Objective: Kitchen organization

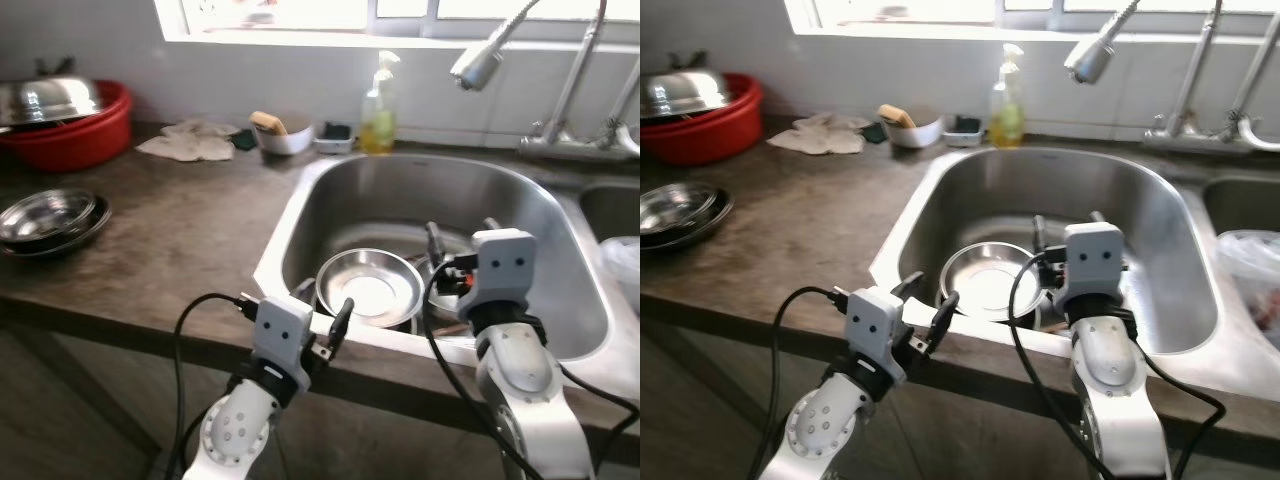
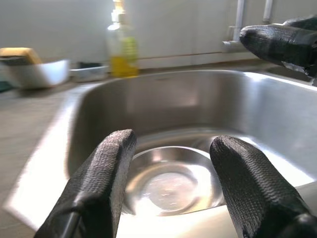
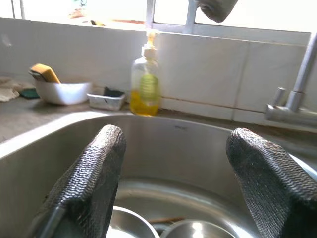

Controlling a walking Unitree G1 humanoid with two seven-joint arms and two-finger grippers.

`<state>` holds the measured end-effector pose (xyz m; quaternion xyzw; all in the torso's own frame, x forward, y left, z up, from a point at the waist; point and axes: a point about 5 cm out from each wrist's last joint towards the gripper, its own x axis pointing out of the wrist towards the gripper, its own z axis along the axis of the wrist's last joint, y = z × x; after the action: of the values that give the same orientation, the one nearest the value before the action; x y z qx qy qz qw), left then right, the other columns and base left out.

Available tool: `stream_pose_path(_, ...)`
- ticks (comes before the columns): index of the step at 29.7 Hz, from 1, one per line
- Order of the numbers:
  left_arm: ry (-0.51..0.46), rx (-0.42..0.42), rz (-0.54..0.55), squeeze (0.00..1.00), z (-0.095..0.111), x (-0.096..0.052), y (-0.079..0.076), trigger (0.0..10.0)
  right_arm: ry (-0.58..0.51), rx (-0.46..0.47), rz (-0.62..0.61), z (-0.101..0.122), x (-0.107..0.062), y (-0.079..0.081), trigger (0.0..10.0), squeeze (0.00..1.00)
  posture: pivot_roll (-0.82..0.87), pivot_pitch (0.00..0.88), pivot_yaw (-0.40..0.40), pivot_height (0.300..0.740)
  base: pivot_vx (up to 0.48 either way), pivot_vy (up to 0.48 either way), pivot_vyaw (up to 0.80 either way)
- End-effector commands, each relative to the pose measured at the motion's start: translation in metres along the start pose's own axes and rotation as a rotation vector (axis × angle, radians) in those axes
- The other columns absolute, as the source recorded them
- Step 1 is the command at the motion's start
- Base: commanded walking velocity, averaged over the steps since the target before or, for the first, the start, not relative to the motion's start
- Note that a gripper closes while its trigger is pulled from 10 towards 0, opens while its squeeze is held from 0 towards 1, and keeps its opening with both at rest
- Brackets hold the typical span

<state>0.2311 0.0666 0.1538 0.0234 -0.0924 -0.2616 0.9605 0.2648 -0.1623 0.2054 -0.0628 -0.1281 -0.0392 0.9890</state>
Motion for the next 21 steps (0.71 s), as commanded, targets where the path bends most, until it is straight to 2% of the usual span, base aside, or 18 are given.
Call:
stream_pose_path(1,0.013,0.011,0.015,0.0,-0.0024,-0.0031,0.006,10.0,-0.006,0.013,0.026,0.0032,0.0015,0.0087,10.0,0.0,0.18,0.026,-0.005,0.74,0.0,0.465,0.8)
stream_pose_path(5,0.011,0.012,0.015,0.0,-0.0023,-0.0028,0.0062,10.0,-0.009,0.018,0.028,0.0041,0.0013,0.0097,10.0,0.0,0.18,0.027,-0.003,0.74,0.0,0.401,0.8)
stream_pose_path(12,0.006,0.011,0.015,0.0,-0.0015,-0.0024,0.0058,10.0,-0.006,0.022,0.035,0.0043,0.0008,0.012,10.0,0.0,0.18,0.031,-0.002,0.74,0.0,0.0,0.8)
stream_pose_path(20,0.014,0.005,0.025,0.0,-0.0035,-0.0022,0.0062,10.0,-0.007,0.032,0.04,0.0058,0.0022,0.0152,10.0,0.0,0.18,0.043,-0.003,0.74,0.0,0.457,0.8)
stream_pose_path(21,0.014,0.007,0.023,0.0,-0.0032,-0.0019,0.0062,10.0,-0.007,0.034,0.042,0.0062,0.0026,0.0156,10.0,0.0,0.18,0.045,-0.006,0.74,0.0,0.0,0.8)
